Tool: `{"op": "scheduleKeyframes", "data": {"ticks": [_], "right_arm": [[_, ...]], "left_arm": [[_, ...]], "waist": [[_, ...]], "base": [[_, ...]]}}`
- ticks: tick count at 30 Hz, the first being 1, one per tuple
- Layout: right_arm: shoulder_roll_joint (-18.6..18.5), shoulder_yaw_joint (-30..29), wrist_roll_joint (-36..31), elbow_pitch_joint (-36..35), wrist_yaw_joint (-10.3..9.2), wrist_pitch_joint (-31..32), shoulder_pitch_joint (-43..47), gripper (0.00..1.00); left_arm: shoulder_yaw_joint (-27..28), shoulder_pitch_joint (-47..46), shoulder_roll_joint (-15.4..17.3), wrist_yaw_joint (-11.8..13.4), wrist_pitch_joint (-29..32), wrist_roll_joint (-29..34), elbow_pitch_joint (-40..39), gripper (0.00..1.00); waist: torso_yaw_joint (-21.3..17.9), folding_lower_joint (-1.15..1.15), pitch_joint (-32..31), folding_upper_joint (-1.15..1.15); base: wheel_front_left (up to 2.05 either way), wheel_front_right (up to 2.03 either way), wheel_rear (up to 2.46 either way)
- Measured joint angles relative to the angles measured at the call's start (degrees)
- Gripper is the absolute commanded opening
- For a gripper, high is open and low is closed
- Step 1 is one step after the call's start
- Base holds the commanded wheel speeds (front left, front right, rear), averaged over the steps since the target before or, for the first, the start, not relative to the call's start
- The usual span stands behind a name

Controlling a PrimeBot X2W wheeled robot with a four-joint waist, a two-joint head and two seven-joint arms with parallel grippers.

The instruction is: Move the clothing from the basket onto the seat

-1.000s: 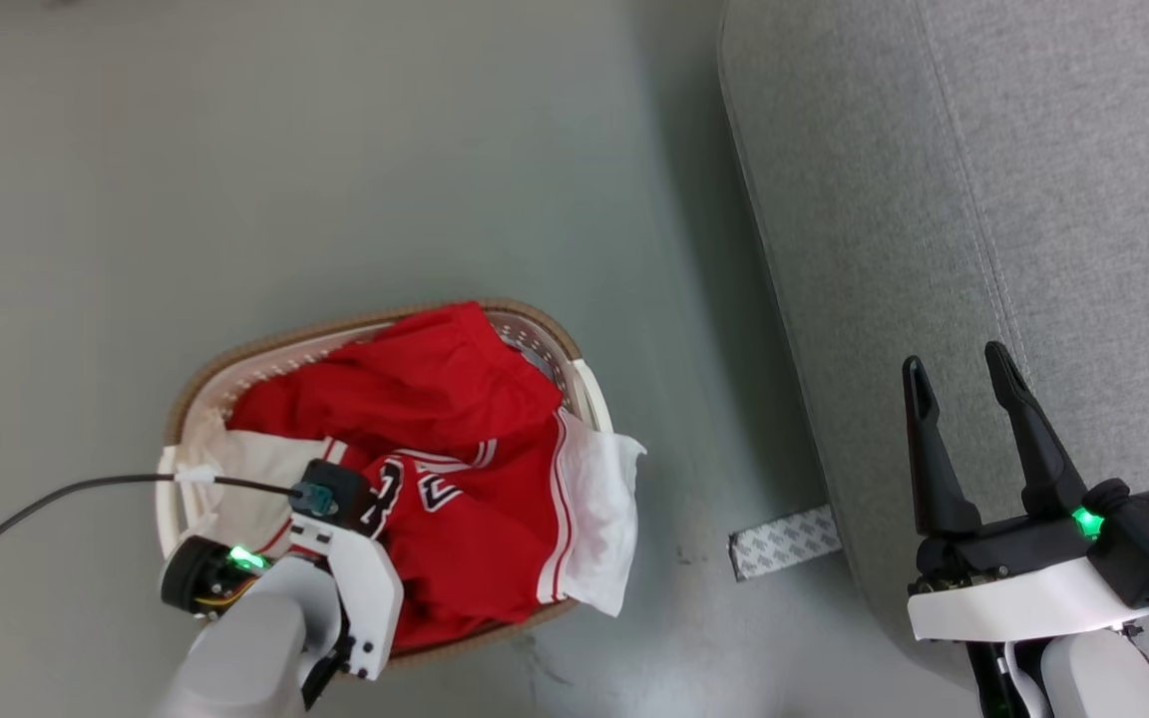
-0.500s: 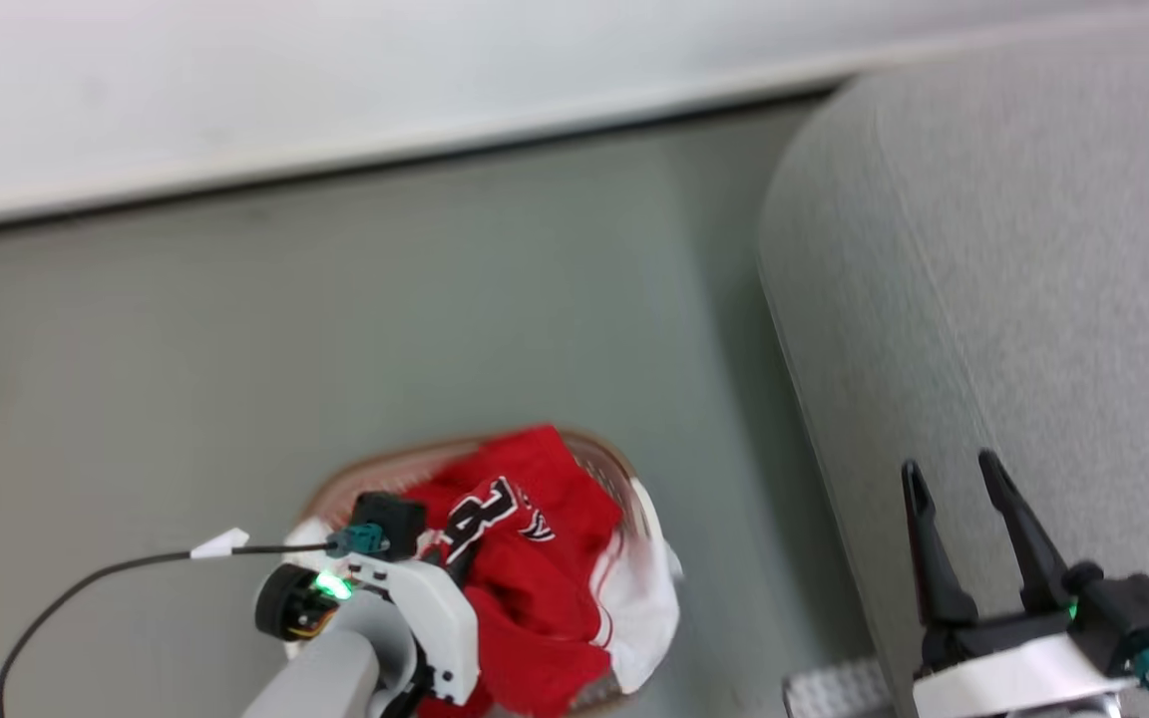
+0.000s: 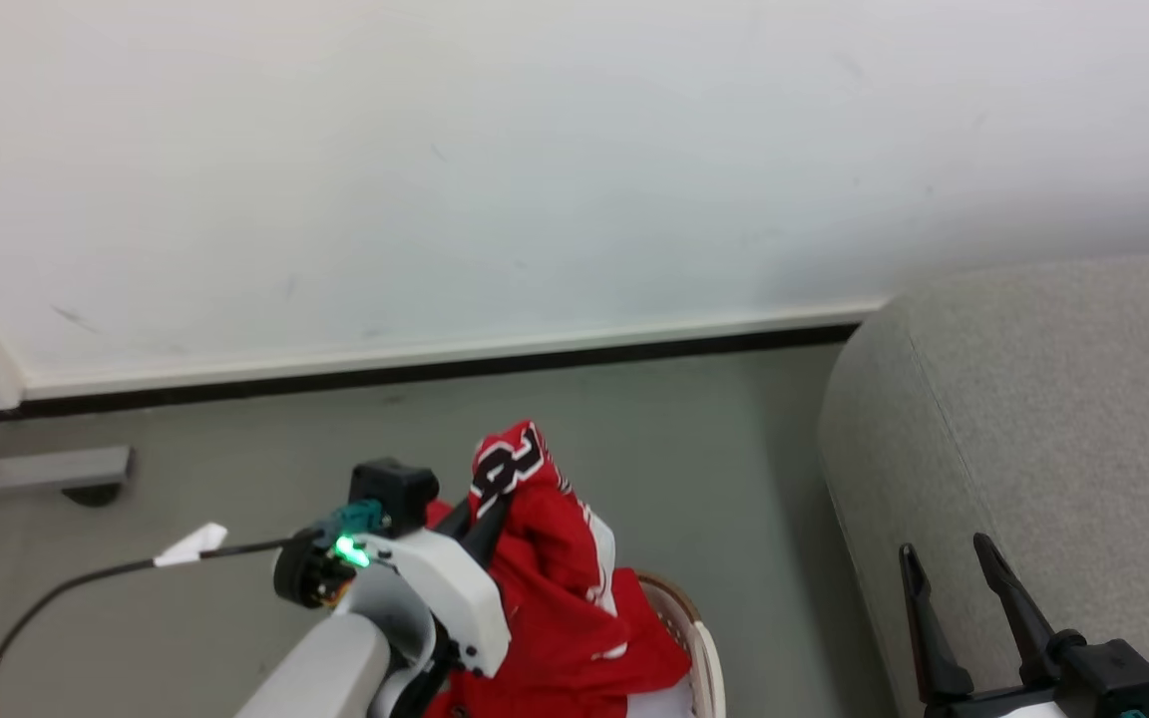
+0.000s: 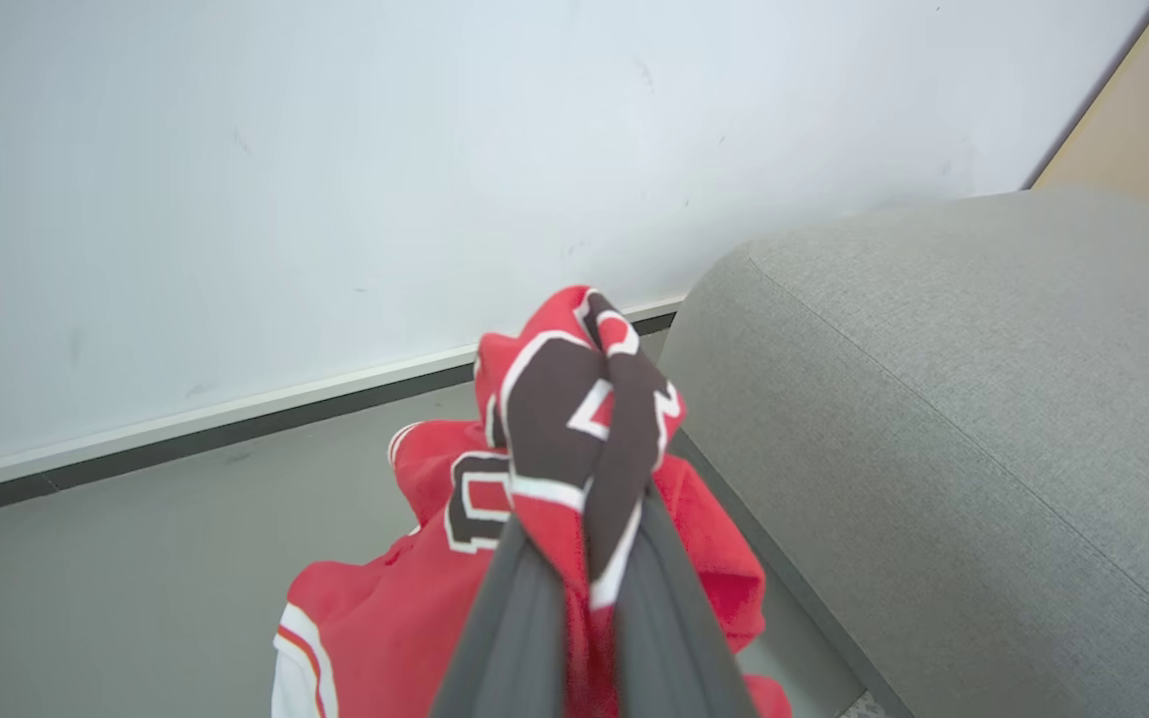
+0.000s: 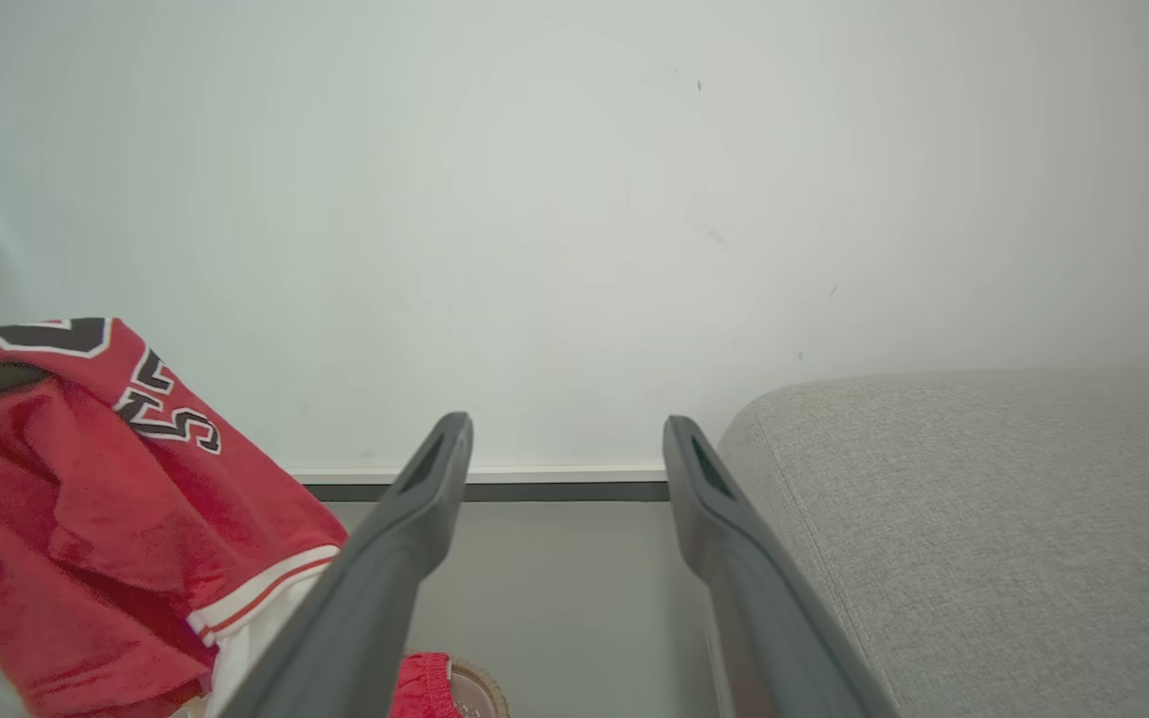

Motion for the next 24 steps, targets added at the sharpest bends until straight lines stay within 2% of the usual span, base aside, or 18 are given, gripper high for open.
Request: {"op": "scheduleKeyframes", "data": {"ticks": [5,10,16,24], "right_arm": [[0.0,0.98,0.01,-0.09,0.0,0.01,0.55,1.0],[-0.01,2.71,-1.05,-0.56,0.0,0.0,0.91,1.0],[-0.02,7.39,-4.56,-3.12,0.0,0.01,0.19,1.0],[-0.3,19.07,-6.57,-4.55,0.0,0.0,-5.6,1.0]], "left_arm": [[1.82,1.18,2.71,2.65,3.87,-1.04,-12.79,0.0],[3.67,1.39,4.75,4.97,7.33,-2.02,-21.92,0.0],[4.69,1.38,6.0,6.61,9.79,-2.12,-27.58,0.0],[3.63,1.71,5.9,7.32,11.15,-2.53,-30.53,0.0]], "waist": [[1.14,0.0,-2.71,0.0],[1.62,0.0,-3.83,0.0],[1.68,0.01,-4.11,0.0],[1.92,0.02,-4.02,0.0]], "base": [[0.0,0.0,0.0],[0.0,0.0,0.0],[0.0,0.0,0.0],[0.0,0.0,0.0]]}}
